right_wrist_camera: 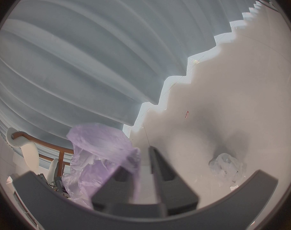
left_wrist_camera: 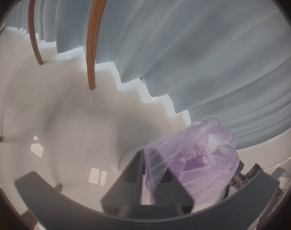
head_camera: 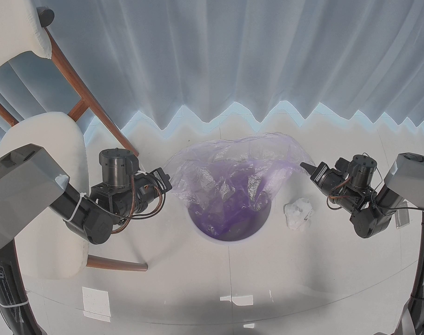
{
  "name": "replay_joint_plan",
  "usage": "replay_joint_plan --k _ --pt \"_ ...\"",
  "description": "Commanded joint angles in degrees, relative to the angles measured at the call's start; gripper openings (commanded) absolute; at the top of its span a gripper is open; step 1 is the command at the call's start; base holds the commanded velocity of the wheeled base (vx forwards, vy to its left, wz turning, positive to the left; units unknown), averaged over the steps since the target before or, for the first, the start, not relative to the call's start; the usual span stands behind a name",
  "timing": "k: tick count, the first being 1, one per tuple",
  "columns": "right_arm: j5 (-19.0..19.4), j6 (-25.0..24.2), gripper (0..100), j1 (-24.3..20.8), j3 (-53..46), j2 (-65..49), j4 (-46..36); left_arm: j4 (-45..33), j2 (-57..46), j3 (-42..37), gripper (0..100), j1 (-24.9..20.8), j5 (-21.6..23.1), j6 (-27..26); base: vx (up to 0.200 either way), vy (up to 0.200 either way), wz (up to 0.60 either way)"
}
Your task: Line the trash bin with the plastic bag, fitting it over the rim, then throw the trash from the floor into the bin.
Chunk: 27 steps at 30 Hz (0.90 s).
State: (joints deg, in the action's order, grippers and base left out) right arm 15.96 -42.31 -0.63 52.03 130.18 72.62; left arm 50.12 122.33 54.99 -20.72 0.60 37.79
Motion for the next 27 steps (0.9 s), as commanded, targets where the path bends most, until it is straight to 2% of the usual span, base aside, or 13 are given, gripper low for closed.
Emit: replay_joint_plan --k 1,6,9,11,13,14,19,24,27 --pt "0.04 -0.05 100 -0.24 -0.79 -1.34 0.24 0.69 -0.43 -2.26 100 -0.63 0.02 -2.02 0.0 0.0 0.0" --pt "1.01 -1.1 100 -0.77 -4.48 -7.75 -0.55 3.32 -0.69 -3.4 100 -1.16 0.02 -2.81 0.0 0.0 0.0" --pt "5.05 -1.81 100 -3.06 -9.67 -15.05 -3.36 4.2 -1.22 -3.93 100 -1.95 0.02 -2.99 0.0 0.0 0.0" --pt "6.02 -1.81 100 -4.29 -11.51 -18.65 -6.88 4.2 -1.31 -4.02 100 -2.04 -0.07 -3.07 0.0 0.0 0.0" --pt "6.1 -1.81 100 -4.82 -11.86 -20.06 -8.37 4.2 -1.4 -4.02 100 -2.04 -0.16 -3.07 0.0 0.0 0.0" --pt "6.1 -1.81 100 -6.05 -12.13 -23.92 -13.12 4.2 -2.27 -3.93 100 -2.04 -0.16 -3.07 0.0 0.0 0.0" --pt "6.1 -1.81 100 -9.65 -12.39 -30.52 -21.38 4.11 -5.79 -4.45 100 -1.69 0.02 -2.99 0.0 0.0 0.0" --pt "6.02 -1.72 100 -10.09 -12.57 -31.57 -21.73 3.32 -10.1 -5.42 100 -2.65 0.46 -2.63 0.0 0.0 0.0" --pt "6.02 -1.63 100 -10.09 -12.65 -31.66 -21.73 4.2 -10.8 -6.65 100 -3.27 2.57 -2.72 0.0 0.0 0.0"
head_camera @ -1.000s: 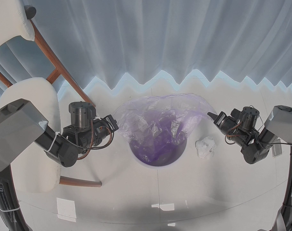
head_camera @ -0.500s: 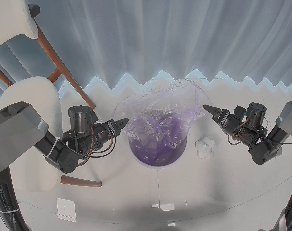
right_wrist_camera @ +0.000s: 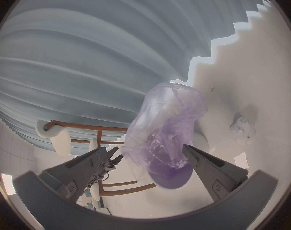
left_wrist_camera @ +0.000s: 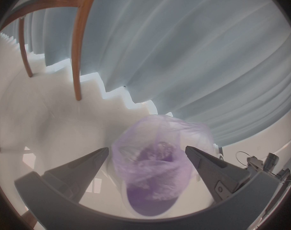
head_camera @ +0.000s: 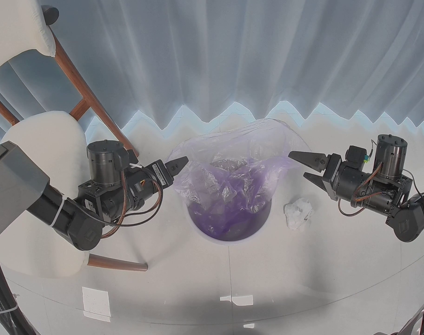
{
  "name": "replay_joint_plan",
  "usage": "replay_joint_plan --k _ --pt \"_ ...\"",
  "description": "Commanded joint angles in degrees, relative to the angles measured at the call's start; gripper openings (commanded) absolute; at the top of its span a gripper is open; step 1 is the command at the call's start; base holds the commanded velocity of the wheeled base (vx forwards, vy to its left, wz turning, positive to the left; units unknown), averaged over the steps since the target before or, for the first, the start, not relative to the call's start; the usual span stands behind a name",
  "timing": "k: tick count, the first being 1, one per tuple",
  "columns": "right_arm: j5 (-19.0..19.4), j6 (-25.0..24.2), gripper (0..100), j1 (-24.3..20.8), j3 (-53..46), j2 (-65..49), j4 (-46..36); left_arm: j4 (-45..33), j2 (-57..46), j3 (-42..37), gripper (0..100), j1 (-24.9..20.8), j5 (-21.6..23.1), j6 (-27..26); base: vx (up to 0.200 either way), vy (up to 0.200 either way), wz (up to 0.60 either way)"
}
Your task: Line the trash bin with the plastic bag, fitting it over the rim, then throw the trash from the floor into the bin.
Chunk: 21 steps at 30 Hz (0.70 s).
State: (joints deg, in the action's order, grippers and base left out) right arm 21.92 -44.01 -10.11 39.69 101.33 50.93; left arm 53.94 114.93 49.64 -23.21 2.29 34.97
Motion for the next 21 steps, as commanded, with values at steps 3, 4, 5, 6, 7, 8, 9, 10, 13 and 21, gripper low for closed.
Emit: replay_joint_plan --k 3,4,5,6,7,8,9,10,13,21 --pt "0.05 0.33 100 -0.62 -0.58 -3.07 0.31 4.86 -4.1 -5.34 100 -0.96 6.32 -1.84 0.0 0.0 0.0" --pt "0.05 0.33 100 -0.62 -0.58 -3.07 0.31 4.86 -4.1 -5.34 100 -0.96 6.32 -1.84 0.0 0.0 0.0" --pt "-0.03 0.33 100 -0.62 -0.76 -3.59 0.92 9.43 -4.28 -7.89 100 -1.31 8.26 -4.3 0.0 0.0 0.0" --pt "-0.03 0.33 100 -0.62 -0.84 -4.03 1.27 12.33 -4.1 -9.21 100 -1.31 9.57 -5.97 0.0 0.0 0.0" --pt "-0.03 0.33 100 -0.62 -0.76 -4.21 1.27 14.08 -3.84 -9.65 100 -1.22 10.36 -7.11 0.0 0.0 0.0" --pt "-0.03 0.33 100 -0.62 -0.76 -4.38 1.36 16.37 -3.49 -10.09 100 -1.13 11.24 -8.61 0.0 0.0 0.0" --pt "-0.03 0.33 100 -0.62 -0.76 -4.65 1.36 18.48 -2.78 -10.35 100 -1.05 11.77 -9.93 0.0 0.0 0.0" --pt "-0.03 0.33 100 -0.62 -0.84 -4.91 1.36 20.24 -1.38 -10.44 100 -0.96 12.03 -10.98 0.0 0.0 0.0" --pt "0.05 0.33 100 -0.62 -1.28 -5.35 1.36 25.69 2.23 -10.79 100 -0.96 12.21 -13.18 0.0 0.0 0.0" --pt "0.05 0.33 100 -0.62 -1.28 -5.26 1.45 32.19 8.99 -12.02 100 -2.28 13.09 -16.96 0.0 0.0 0.0"
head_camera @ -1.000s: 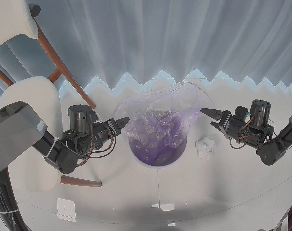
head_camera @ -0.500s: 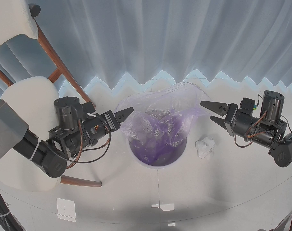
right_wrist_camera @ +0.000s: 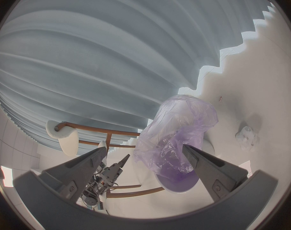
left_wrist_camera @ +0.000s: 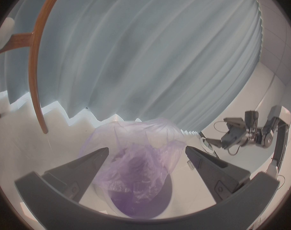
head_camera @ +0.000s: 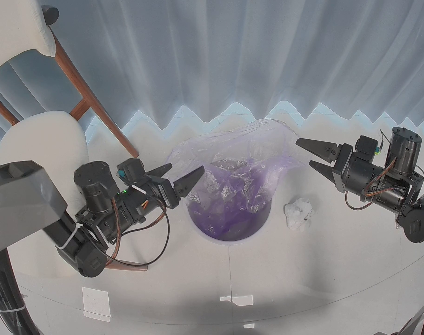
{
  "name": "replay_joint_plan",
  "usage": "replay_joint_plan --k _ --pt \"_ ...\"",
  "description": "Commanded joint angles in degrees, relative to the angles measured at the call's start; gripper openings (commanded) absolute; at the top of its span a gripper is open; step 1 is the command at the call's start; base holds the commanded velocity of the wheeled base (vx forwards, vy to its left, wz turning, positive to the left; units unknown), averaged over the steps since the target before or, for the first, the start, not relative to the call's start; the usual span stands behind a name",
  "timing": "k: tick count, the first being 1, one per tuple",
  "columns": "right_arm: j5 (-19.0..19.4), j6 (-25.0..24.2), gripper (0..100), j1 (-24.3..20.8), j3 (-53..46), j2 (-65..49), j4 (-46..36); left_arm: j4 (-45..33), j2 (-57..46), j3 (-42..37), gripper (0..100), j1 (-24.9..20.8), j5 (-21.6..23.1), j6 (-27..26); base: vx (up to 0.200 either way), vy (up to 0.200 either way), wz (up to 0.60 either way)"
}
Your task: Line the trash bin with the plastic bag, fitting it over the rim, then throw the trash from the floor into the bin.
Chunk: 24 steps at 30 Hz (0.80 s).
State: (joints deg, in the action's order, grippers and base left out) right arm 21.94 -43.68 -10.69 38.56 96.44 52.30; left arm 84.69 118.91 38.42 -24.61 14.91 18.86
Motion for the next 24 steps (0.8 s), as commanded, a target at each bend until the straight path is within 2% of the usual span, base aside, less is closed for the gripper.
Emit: replay_joint_plan --k 1,10,11,16,21,22,24 --pt "0.03 0.0 100 -0.03 -0.15 -0.38 0.09 1.53 5.11 -0.81 100 -1.14 0.47 -0.84 0.0 0.0 0.0" --pt "0.03 0.0 100 -0.03 -0.15 -0.55 0.09 1.53 7.66 -0.46 100 -2.02 0.3 -1.19 0.0 0.0 0.0" --pt "0.03 0.0 100 -0.03 -0.15 -0.55 0.09 1.53 7.66 -0.46 0 -2.02 0.3 -1.19 0.0 0.0 0.0" --pt "0.03 0.0 100 -0.03 -0.24 -0.55 0.09 1.53 3.26 -4.32 0 -3.51 0.47 -2.16 0.0 0.0 0.0" --pt "0.03 0.0 100 -0.03 -0.24 -0.64 0.0 1.53 -0.78 -9.6 0 -4.57 3.02 -4.18 0.0 0.0 0.0" --pt "0.03 -0.09 100 -0.73 -0.5 -0.55 -0.27 1.53 -3.86 -14.87 0 -4.92 6.27 -7.43 0.0 0.0 0.0" --pt "0.03 -0.09 100 -1.17 -1.03 -0.55 -0.27 1.53 -4.91 -17.86 0 -4.74 8.03 -10.33 0.0 0.0 0.0"
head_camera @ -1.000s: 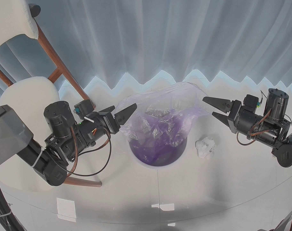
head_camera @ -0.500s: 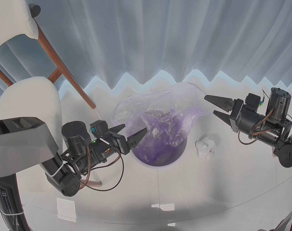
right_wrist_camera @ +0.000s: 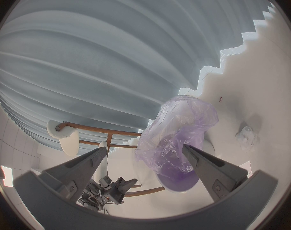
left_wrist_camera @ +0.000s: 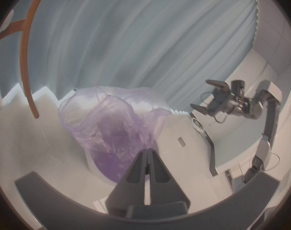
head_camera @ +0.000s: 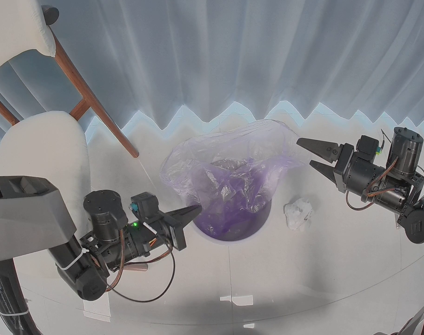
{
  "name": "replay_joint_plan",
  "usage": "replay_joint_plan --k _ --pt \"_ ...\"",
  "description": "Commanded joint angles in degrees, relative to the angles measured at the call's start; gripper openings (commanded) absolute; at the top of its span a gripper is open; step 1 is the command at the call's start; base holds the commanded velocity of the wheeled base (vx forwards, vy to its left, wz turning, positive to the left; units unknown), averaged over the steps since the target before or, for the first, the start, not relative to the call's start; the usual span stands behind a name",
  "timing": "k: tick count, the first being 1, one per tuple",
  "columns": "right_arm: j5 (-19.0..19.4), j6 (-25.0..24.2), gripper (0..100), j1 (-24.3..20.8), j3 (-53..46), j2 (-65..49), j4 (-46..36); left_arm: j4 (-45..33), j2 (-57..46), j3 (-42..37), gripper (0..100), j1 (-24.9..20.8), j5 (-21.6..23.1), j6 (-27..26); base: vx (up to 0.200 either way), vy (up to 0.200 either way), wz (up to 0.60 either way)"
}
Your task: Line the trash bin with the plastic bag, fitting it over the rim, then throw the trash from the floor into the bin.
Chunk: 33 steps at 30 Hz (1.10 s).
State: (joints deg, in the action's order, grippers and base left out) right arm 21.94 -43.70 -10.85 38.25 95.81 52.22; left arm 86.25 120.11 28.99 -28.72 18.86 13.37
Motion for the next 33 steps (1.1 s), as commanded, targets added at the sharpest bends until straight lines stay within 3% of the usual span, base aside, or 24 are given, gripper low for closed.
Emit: replay_joint_plan --k 1,5,13,14,20,23,24,26,33 --pt "0.03 -0.07 100 -1.1 -0.99 0.17 -0.19 -0.03 -6.47 -10.44 0 -0.19 5.57 -7.48 0.0 0.0 0.0" --pt "0.03 -0.07 100 -1.63 -0.99 0.17 -0.02 -0.03 -6.56 -9.48 0 3.67 6.81 -12.14 0.0 0.0 0.0" --pt "0.03 -0.07 100 -1.63 -0.99 0.17 0.16 -0.12 -6.3 -3.94 0 7.1 5.22 -10.56 0.0 0.0 0.0" --pt "0.03 0.02 100 -1.63 -0.99 0.08 0.16 -0.03 -6.12 -3.5 100 6.92 4.7 -10.65 0.0 0.0 0.0" --pt "0.03 -0.24 100 -1.28 -0.9 -1.5 0.07 -1.17 -6.21 1.95 100 6.84 5.05 -10.82 0.0 0.0 0.0" --pt "0.03 -0.15 100 -1.28 -0.9 -1.67 0.16 -3.98 -6.21 4.76 100 6.66 5.14 -11.0 0.0 0.0 0.0" --pt "0.03 -0.15 100 -1.37 -0.9 -1.76 0.16 -9.61 -6.73 7.49 100 6.84 5.66 -11.35 0.0 0.0 0.0" --pt "0.03 -0.07 100 -1.37 -0.9 -1.76 0.16 -12.95 -6.82 9.86 100 7.19 7.24 -11.44 0.0 0.0 0.0" --pt "0.03 -0.07 100 -1.28 -0.81 -2.2 0.16 -16.11 -4.63 15.57 100 7.28 9.88 -11.35 0.0 0.0 0.0"
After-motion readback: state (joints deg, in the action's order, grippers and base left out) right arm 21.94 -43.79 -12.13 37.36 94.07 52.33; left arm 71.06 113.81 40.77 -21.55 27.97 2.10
